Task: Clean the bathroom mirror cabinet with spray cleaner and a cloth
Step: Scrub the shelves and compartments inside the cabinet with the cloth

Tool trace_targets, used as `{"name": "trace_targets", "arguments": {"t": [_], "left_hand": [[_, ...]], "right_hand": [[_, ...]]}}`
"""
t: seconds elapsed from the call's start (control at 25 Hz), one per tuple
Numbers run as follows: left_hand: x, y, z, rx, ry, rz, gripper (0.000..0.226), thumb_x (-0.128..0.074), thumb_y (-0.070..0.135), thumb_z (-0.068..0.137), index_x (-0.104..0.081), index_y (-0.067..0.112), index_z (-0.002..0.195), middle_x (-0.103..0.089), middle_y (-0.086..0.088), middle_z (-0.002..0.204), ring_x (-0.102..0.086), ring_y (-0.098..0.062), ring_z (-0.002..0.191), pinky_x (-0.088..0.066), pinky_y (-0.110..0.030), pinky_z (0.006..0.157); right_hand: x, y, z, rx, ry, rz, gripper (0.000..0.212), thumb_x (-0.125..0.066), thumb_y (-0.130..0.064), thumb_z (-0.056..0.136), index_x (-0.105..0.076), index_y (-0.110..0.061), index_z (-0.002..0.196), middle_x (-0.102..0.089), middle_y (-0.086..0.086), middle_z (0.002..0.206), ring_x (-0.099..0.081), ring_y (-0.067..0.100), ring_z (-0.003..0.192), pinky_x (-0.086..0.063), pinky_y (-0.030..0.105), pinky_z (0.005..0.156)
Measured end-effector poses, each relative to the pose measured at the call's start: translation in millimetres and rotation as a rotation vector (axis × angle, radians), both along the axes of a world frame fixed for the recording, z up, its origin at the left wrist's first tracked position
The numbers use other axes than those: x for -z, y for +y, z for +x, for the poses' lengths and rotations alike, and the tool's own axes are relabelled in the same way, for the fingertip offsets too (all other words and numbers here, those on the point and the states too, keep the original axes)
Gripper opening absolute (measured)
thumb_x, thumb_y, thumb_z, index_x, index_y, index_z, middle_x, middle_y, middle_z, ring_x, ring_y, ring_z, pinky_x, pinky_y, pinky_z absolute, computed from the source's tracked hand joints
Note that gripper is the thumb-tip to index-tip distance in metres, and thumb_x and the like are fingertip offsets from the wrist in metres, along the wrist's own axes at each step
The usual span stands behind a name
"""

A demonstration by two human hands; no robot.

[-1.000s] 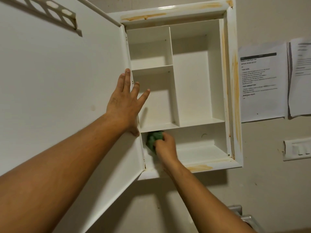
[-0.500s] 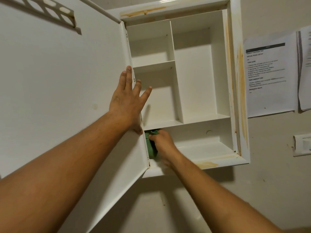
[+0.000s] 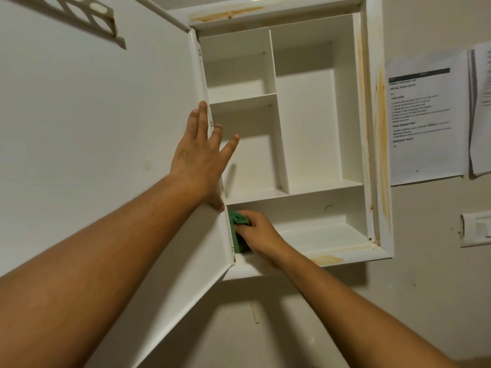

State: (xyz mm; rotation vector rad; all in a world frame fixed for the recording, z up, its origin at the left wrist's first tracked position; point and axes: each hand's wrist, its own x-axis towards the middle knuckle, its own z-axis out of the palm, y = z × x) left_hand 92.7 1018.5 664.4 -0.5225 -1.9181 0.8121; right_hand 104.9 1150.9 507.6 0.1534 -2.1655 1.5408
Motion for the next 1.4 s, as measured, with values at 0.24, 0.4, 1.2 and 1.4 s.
{"name": "trace_targets", "arguments": {"t": [0.24, 0.4, 1.2, 1.4], "left_hand": [[0, -1, 1, 0.001, -0.005, -0.002, 0.155, -0.053, 0.103, 0.050, 0.016, 0.022, 0.162, -0.008, -0.020, 0.170, 0.020, -0.062, 0.146, 0.003, -0.066, 0.122], [0, 0, 0, -0.001, 0.001, -0.002, 0.155, -0.053, 0.103, 0.050, 0.016, 0.022, 0.162, -0.008, -0.021, 0.169, 0.020, -0.062, 0.146, 0.004, -0.066, 0.122], [0, 0, -4, 0.015, 0.004, -0.008, 0.155, -0.052, 0.104, 0.049, 0.013, 0.022, 0.163, -0.013, -0.020, 0.169, 0.018, -0.063, 0.146, 0.003, -0.066, 0.122], [1, -4, 0, 0.017, -0.009, -0.014, 0.153, -0.051, 0.104, 0.050, 0.014, 0.022, 0.162, -0.014, -0.018, 0.169, 0.018, -0.062, 0.147, 0.003, -0.066, 0.122]], "right_hand": [[-18, 18, 2, 0.008, -0.150, 0.660, 0.024, -0.050, 0.003, 0.081, -0.064, -0.015, 0.074, -0.066, 0.011, 0.078, -0.056, 0.022, 0.068, -0.043, 0.031, 0.062], [-24, 15, -7, 0.119, -0.107, 1.072, 0.018, -0.058, -0.005, 0.080, -0.058, -0.021, 0.072, -0.059, 0.001, 0.083, -0.055, 0.022, 0.077, -0.040, 0.033, 0.068], [-3, 12, -15, 0.375, -0.029, 1.267, 0.021, -0.056, -0.021, 0.092, -0.071, -0.022, 0.106, -0.054, 0.003, 0.093, -0.055, 0.027, 0.090, -0.046, 0.044, 0.092], [-23, 3, -5, 0.190, -0.219, 1.132, 0.007, -0.057, -0.010, 0.087, -0.063, -0.010, 0.083, -0.061, 0.008, 0.092, -0.059, 0.027, 0.083, -0.047, 0.035, 0.073]]}}
